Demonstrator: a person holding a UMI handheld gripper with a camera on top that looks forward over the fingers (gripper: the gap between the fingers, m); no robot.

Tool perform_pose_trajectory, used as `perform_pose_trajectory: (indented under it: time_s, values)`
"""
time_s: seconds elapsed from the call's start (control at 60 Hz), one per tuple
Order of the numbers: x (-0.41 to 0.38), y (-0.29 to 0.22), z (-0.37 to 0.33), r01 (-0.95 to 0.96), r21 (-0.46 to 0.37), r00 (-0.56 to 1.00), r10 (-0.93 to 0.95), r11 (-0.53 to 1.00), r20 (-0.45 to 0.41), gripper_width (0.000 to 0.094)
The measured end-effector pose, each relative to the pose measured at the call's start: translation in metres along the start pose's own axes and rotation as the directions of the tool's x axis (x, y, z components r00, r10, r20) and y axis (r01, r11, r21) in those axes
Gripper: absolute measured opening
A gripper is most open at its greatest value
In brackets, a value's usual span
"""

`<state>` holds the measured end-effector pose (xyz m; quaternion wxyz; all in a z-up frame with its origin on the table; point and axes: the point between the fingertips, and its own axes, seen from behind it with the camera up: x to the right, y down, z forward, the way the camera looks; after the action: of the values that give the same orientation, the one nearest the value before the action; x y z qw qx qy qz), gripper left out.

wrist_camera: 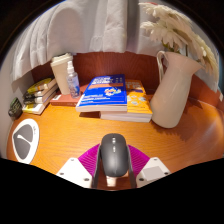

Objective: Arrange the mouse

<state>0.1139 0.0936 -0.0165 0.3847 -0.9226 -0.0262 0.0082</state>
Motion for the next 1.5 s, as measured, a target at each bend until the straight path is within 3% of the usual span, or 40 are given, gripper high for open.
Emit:
perform_pose_trajectory:
  time_s: [0.167, 0.383, 0.483, 0.717, 0.867, 1.0, 1.167, 1.333, 1.433, 1.5]
  values:
    - [0.001, 0.002, 0.001, -0.018, -0.045, 1.000, 0.017, 0.999, -0.013, 0.0320]
    - [-0.003, -0.008, -0.005, -0.075, -0.094, 0.997, 0.073, 0.993, -0.023, 0.0320]
    - [-0.007, -0.056, -0.032, -0.106, -0.015, 0.994, 0.106, 0.994, -0.042, 0.0321]
    - [-0.057, -0.217, -0.137, -0.147, 0.287, 0.985, 0.167, 0.947, -0.049, 0.0328]
    - [-0.143, -0.261, -0.178, -0.147, 0.353, 0.988, 0.151, 0.924, 0.016, 0.0332]
    - [-0.230, -0.225, -0.159, -0.111, 0.285, 0.994, 0.100, 0.952, 0.052, 0.0329]
    - [-0.315, -0.116, -0.088, -0.050, 0.096, 0.996, 0.043, 0.994, 0.080, 0.0323]
    - [-0.348, -0.023, -0.032, -0.005, -0.057, 0.998, 0.009, 0.998, 0.058, 0.0321]
    - [-0.357, 0.007, -0.014, 0.043, -0.086, 0.998, -0.038, 0.995, 0.056, 0.0338]
    - [-0.357, 0.004, -0.013, 0.065, -0.045, 0.997, -0.064, 0.997, 0.033, 0.0310]
